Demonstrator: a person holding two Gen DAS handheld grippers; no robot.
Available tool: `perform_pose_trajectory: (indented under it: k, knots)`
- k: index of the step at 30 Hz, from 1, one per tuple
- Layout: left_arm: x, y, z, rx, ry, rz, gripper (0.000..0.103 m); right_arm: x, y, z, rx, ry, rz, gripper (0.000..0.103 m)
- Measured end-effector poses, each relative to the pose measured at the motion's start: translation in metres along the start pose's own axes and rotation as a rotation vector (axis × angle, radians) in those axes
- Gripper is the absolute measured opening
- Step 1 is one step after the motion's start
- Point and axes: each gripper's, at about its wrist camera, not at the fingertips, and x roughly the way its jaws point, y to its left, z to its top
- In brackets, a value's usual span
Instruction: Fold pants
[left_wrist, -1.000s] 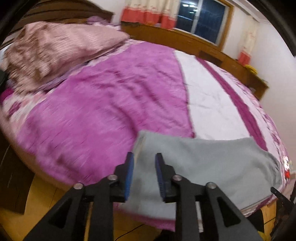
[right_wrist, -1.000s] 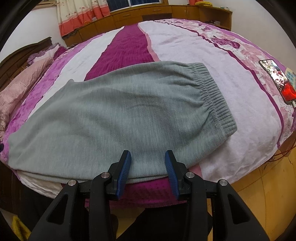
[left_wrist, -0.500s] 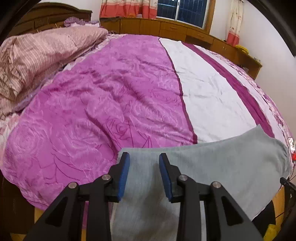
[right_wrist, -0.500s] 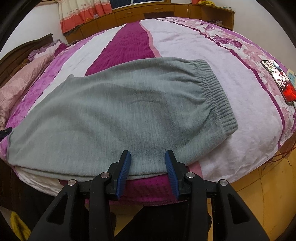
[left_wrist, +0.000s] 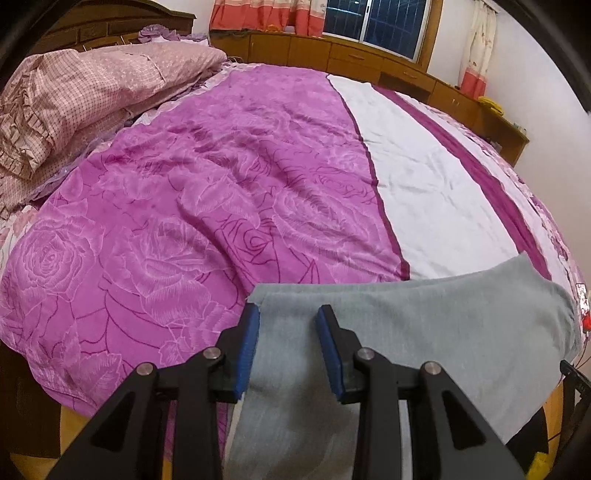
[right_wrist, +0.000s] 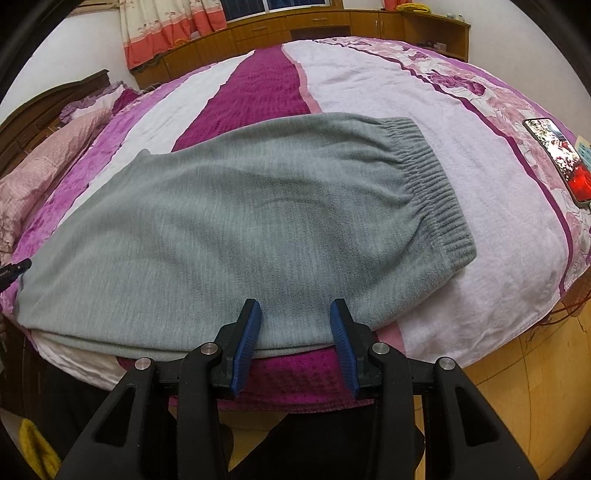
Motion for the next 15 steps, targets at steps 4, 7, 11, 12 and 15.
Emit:
perform_pose_trajectory:
  k: [4,7,11,12,15]
  knots:
    - [0.003,0.003,0.001,-0.032,0.009,-0.015,0.034,0.0,0.0,0.0,0.0,0.0,0.001,0.033]
    - [0.002,-0.001,0.002,-0.016,-0.002,0.013,0.007,0.0,0.0,0.001,-0.003,0.003,0.005,0.033]
    - [-0.017,-0.014,0.0,0.047,-0.084,0.029,0.005,-0.001,0.0,0.003,-0.006,0.008,0.003,0.033]
    - [-0.023,-0.017,0.001,0.063,-0.11,0.049,0.005,-0.001,0.0,0.003,-0.006,0.008,0.003,0.033]
    - [-0.024,-0.012,0.01,0.04,-0.111,0.071,0.005,-0.005,-0.002,0.004,0.005,0.004,0.009,0.033]
